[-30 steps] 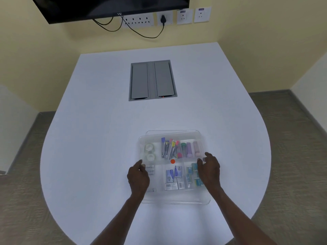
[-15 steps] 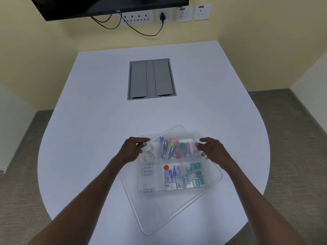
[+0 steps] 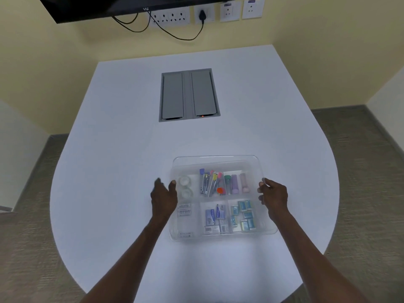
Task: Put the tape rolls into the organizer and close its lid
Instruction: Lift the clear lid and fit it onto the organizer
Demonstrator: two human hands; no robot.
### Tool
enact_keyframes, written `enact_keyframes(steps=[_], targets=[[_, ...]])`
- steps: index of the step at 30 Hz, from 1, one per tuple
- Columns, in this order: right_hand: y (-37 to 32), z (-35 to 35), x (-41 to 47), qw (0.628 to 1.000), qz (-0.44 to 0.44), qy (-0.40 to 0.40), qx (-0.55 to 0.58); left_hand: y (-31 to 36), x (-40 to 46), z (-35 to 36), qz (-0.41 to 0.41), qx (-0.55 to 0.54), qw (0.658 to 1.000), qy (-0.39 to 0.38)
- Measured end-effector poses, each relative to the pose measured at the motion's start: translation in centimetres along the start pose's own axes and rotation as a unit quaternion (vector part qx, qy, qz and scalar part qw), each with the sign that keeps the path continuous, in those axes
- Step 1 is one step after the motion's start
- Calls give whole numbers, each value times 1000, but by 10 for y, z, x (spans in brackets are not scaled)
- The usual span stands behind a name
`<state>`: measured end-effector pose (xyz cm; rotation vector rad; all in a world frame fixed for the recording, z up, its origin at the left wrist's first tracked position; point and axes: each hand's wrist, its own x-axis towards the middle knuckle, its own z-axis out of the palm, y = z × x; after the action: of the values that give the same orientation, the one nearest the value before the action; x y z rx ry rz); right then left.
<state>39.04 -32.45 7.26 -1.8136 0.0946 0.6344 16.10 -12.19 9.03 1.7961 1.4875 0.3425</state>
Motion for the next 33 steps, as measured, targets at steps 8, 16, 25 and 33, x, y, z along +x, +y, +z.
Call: enact_keyframes(steps=[8,16,25,33], targets=[[22,14,3,958,-131,37,-254,-27,-23,12,-13,1,999,49],[25,23,9,923,-161,42,-347,-36,-19,19,-60,13,997,39],[20,24,14,945,-142,33,-294,-35,-14,17,-61,14,998,31],[4,32,34,949,-86,-2,-304,-13,6,19,-84,7,996,9]])
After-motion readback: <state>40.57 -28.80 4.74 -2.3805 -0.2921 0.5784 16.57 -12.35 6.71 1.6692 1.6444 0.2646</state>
